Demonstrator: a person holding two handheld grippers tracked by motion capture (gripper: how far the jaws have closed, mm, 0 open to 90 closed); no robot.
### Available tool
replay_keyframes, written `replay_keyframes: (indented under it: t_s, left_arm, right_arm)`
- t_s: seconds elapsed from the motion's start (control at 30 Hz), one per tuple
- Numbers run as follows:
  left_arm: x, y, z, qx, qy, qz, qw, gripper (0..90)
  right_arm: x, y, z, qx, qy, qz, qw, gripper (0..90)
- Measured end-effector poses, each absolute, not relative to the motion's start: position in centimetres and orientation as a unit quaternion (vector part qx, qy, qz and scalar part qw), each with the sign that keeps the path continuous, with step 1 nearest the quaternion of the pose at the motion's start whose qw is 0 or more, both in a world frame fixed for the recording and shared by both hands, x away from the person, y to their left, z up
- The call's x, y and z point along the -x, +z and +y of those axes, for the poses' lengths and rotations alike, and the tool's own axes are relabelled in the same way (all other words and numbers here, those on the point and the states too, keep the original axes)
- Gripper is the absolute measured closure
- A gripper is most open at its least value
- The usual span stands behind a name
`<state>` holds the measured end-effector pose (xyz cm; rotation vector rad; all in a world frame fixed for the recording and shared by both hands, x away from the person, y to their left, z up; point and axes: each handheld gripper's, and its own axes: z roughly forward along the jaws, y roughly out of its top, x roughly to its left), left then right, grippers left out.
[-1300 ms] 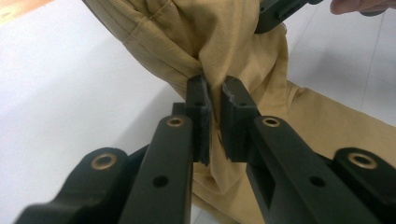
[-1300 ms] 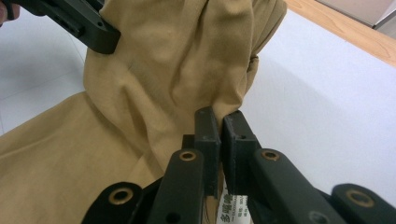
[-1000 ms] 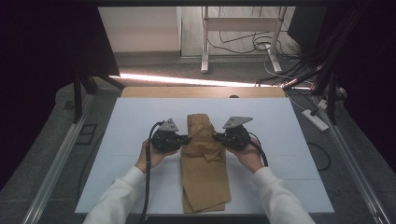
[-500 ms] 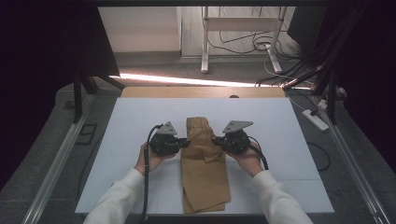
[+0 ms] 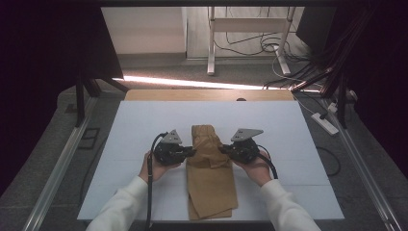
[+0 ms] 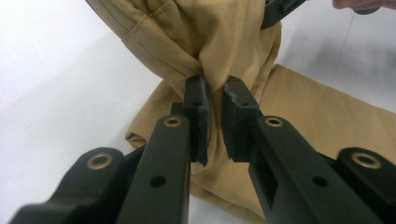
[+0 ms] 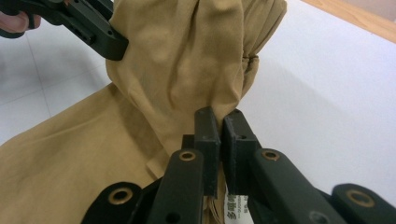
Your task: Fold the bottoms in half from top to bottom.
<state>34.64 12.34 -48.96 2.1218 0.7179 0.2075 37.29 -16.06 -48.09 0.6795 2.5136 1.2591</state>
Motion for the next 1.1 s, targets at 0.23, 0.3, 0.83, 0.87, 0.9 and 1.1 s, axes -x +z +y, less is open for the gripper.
replay_keyframes:
  t_s: [0.23,0.3,0.83,0.87,0.9,1.1]
  left_arm:
    - [-34.2,-49.1,12.2,-0.853,0.080,0.283,0.432,80.2]
    - [-34.1,-49.1,12.1,-0.854,0.080,0.281,0.430,80.0]
    - [-33.2,-49.4,12.0,-0.860,0.080,0.275,0.423,79.6]
    - [-33.0,-49.5,12.0,-0.860,0.079,0.274,0.422,79.6]
    - [-32.8,-49.5,12.0,-0.862,0.080,0.272,0.420,79.5]
    - [-32.0,-49.7,12.1,-0.864,0.076,0.267,0.419,76.1]
  right_arm:
    - [-36.7,-48.2,-16.3,-0.232,0.430,0.865,0.119,85.4]
    - [-36.6,-48.3,-16.3,-0.233,0.428,0.865,0.118,85.4]
    - [-35.9,-48.7,-16.3,-0.227,0.419,0.872,0.109,85.1]
    - [-35.8,-48.7,-16.3,-0.225,0.418,0.873,0.110,85.0]
    - [-35.6,-48.7,-16.4,-0.224,0.419,0.873,0.109,84.9]
    - [-34.4,-48.9,-16.8,-0.219,0.420,0.873,0.112,80.9]
